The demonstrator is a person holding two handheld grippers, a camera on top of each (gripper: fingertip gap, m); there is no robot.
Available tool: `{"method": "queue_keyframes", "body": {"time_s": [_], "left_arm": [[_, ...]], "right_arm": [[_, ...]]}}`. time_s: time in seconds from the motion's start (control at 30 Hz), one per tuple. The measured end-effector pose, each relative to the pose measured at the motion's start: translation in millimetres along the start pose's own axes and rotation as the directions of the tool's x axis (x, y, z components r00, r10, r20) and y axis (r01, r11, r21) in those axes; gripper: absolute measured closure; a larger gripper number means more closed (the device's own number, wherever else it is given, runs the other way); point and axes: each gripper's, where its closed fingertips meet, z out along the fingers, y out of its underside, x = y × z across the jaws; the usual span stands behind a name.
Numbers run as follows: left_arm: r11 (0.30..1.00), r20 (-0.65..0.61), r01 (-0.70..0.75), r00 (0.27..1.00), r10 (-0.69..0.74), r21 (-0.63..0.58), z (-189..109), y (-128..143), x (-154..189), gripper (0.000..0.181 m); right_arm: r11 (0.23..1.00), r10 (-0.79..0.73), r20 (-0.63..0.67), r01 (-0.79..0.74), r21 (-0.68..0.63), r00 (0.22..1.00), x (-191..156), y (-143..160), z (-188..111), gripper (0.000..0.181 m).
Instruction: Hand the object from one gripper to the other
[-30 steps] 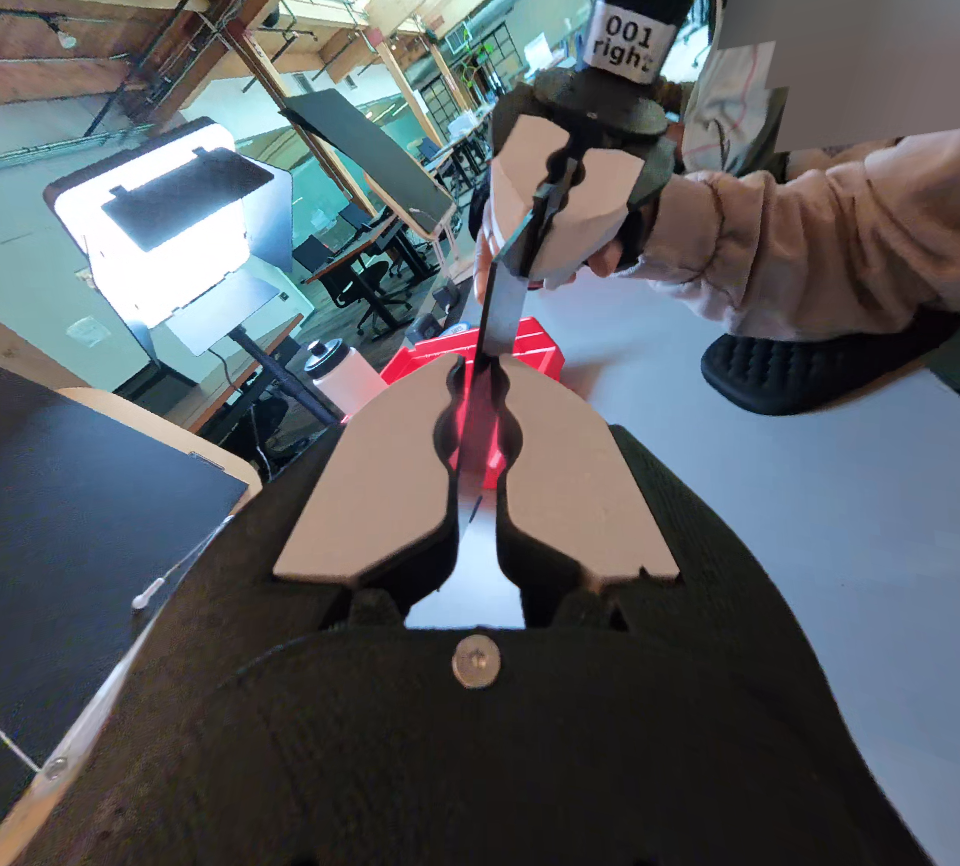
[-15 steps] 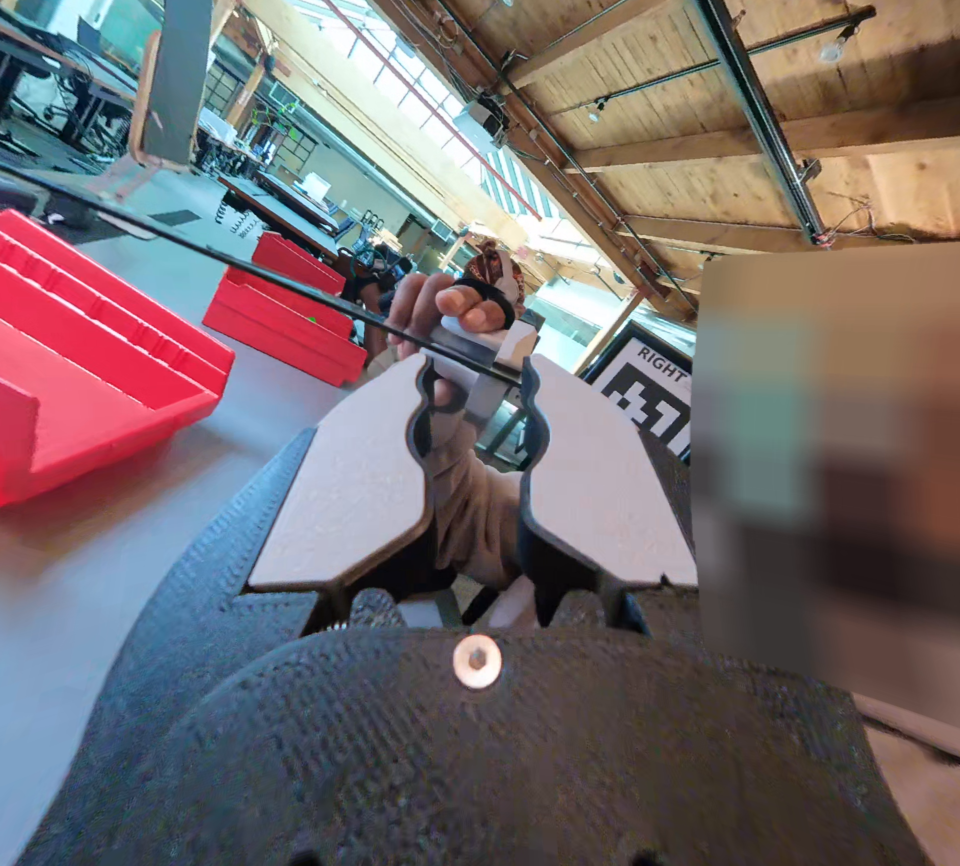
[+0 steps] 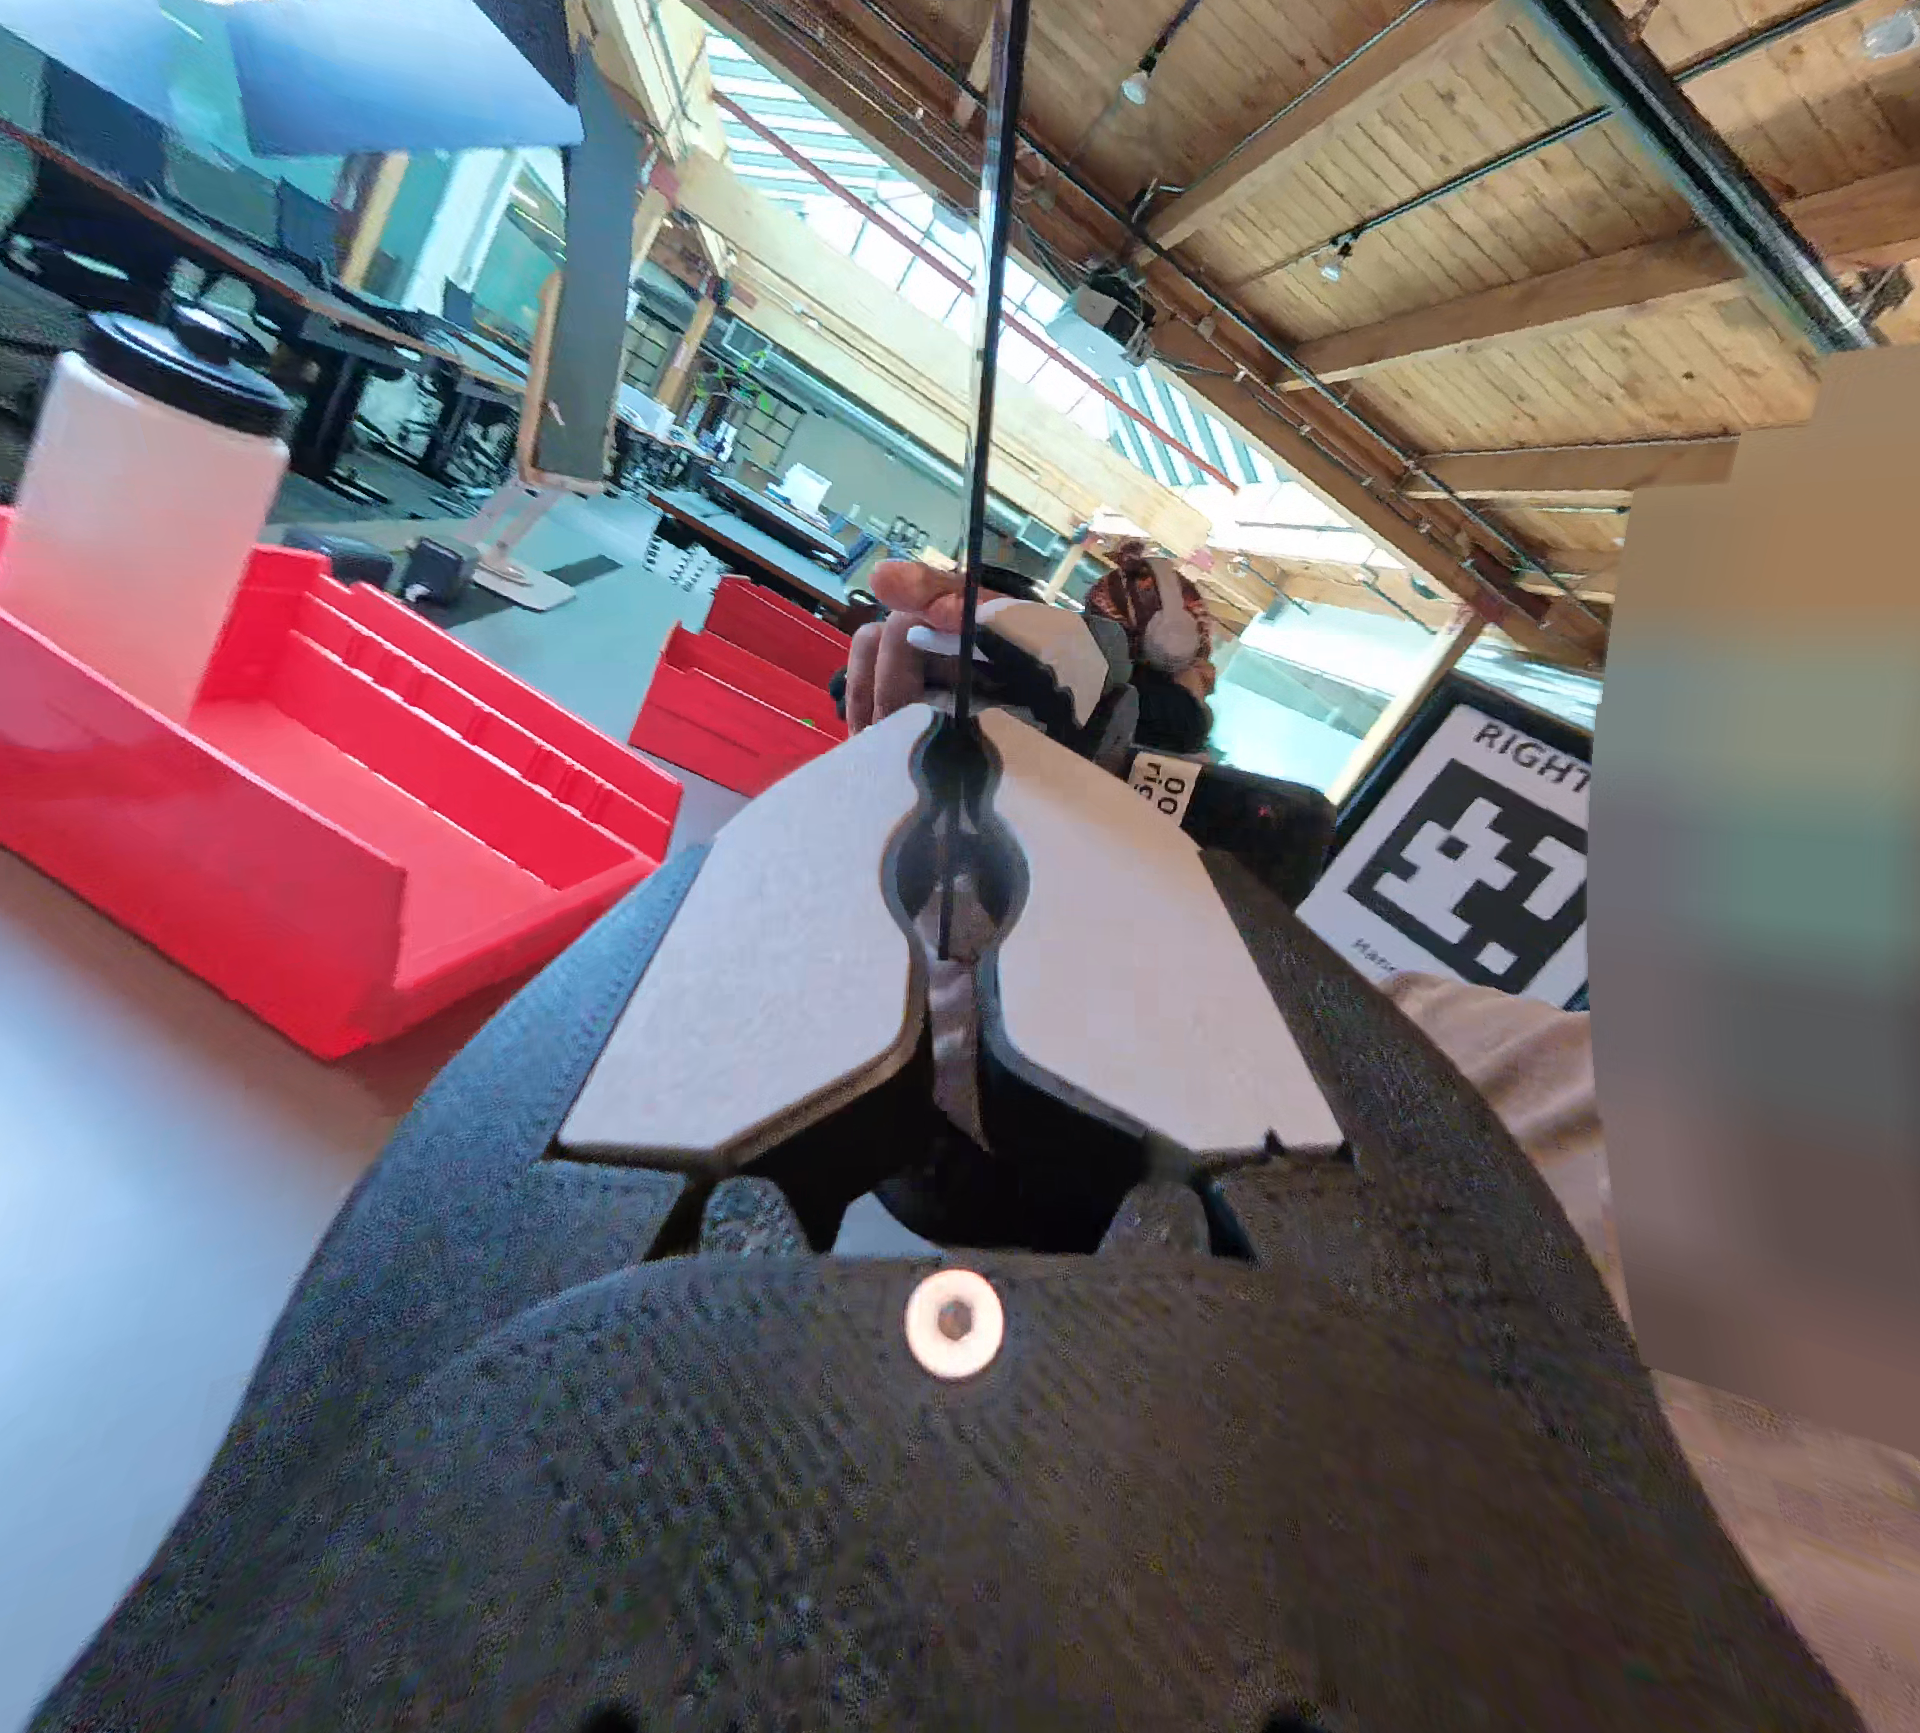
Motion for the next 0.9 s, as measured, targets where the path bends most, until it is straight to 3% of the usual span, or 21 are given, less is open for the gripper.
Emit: {"method": "queue_keyframes", "body": {"time_s": [0.03,0.1,0.2,0.27,0.33,0.37,0.43,0.67,0.77,0.9], "left_arm": [[0.999,0.014,-0.051,0.999,0.051,0.004,-3,-3,-1,0.18],[0.991,0.039,-0.131,0.991,0.131,0.003,-7,-5,-3,0.179],[0.946,0.043,-0.323,0.945,0.324,-0.032,-8,1,0,0.179],[0.902,0.021,-0.425,0.904,0.428,-0.076,-4,11,5,0.179],[0.857,-0.003,-0.499,0.864,0.503,-0.13,3,25,8,0.179],[0.831,-0.019,-0.532,0.844,0.537,-0.16,6,32,10,0.179],[0.784,-0.027,-0.588,0.803,0.596,-0.199,12,41,12,0.179],[0.786,0.041,-0.595,0.792,0.609,-0.165,10,24,20,0.168],[0.731,0.033,-0.669,0.735,0.678,-0.134,5,12,35,0.159],[0.565,0.025,-0.789,0.577,0.816,-0.243,5,18,44,0.151]], "right_arm": [[0.991,0.136,0.039,-0.136,0.009,0.99,0,9,0,0.158],[0.892,0.439,0.164,-0.45,0.034,0.883,-2,16,-2,0.153],[0.552,0.76,0.392,-0.833,0.034,0.519,2,3,-8,0.144],[0.38,0.809,0.502,-0.924,-0.051,0.305,-4,-7,-8,0.134],[0.337,0.794,0.568,-0.935,-0.113,0.218,-18,-18,-6,0.132],[0.35,0.781,0.582,-0.93,-0.111,0.225,-24,-23,-4,0.139],[0.433,0.769,0.561,-0.895,-0.107,0.306,-37,-26,2,0.177],[0.703,0.606,0.454,-0.707,0.079,0.653,-25,-30,-3,0.179],[0.709,0.606,0.507,-0.705,0.006,0.613,-34,-23,-8,0.179],[0.716,0.6,0.56,-0.696,-0.058,0.571,-55,-11,-7,0.18]]}}
